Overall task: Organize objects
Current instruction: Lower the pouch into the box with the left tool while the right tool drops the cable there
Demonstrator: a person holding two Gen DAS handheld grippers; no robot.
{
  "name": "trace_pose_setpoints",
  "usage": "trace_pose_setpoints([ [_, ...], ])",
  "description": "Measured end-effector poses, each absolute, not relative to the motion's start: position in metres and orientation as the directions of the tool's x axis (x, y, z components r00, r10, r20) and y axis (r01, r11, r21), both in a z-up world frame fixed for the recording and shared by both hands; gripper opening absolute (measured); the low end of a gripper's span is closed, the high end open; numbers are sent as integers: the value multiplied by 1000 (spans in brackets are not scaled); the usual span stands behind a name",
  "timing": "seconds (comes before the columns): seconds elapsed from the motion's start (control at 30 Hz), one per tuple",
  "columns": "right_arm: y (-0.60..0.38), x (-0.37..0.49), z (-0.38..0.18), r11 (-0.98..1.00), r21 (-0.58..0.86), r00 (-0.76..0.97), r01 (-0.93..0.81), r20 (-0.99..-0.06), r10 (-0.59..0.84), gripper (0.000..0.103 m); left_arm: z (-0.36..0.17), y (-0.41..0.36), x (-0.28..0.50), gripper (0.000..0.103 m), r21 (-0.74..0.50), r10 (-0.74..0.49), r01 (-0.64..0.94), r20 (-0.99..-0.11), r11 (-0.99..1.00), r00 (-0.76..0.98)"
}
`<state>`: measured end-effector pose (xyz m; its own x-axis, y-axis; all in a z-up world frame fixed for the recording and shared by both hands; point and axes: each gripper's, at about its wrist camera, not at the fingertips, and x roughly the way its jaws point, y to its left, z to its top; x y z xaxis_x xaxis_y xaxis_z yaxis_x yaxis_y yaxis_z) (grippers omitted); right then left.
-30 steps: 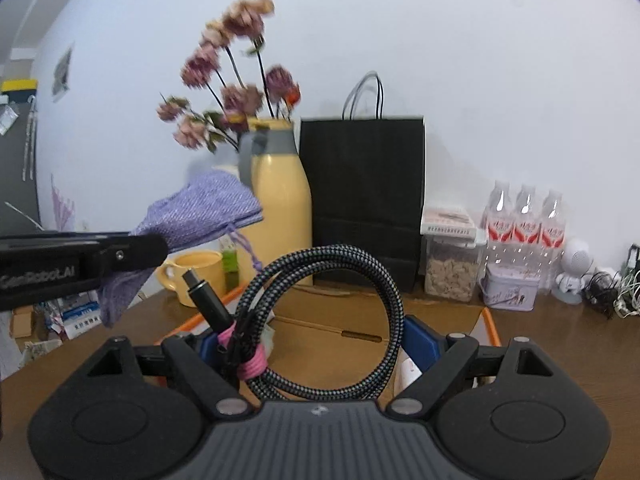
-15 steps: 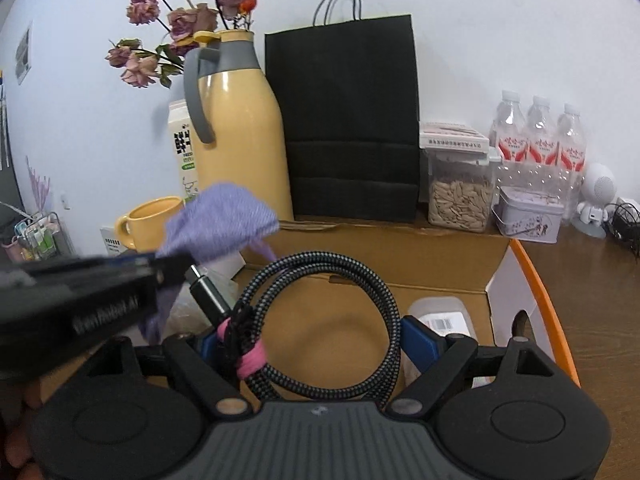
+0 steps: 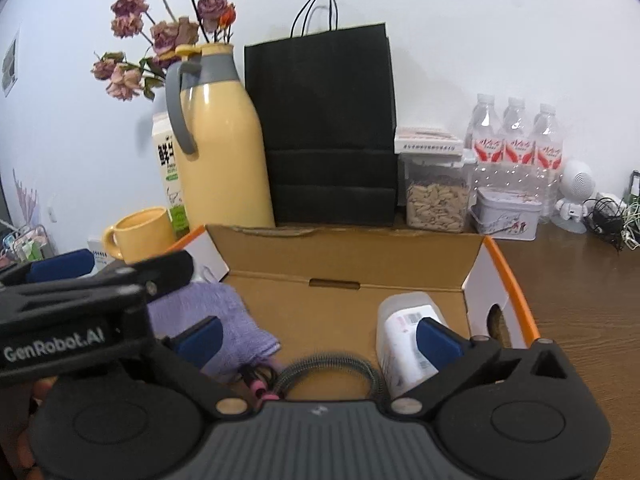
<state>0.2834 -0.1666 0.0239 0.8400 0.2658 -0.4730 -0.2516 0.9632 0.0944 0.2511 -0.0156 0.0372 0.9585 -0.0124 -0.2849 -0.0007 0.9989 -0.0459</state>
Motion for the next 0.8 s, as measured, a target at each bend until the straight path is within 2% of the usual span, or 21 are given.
trace_pose_setpoints([
  [0.33,-169,277,30,963,96,853,-253,-448,269,103,41,-13,246,103,-69,-26,7,-273,998,962],
  [0.63,-174,252,59,962,78,890,-263,-366,273,103,71,-6,223,103,-119,-39,14,-211,993,977],
  [0.8,-185,225,73,963,52,904,-263,-336,265,103,84,-2,204,103,-112,-38,14,-215,994,976],
])
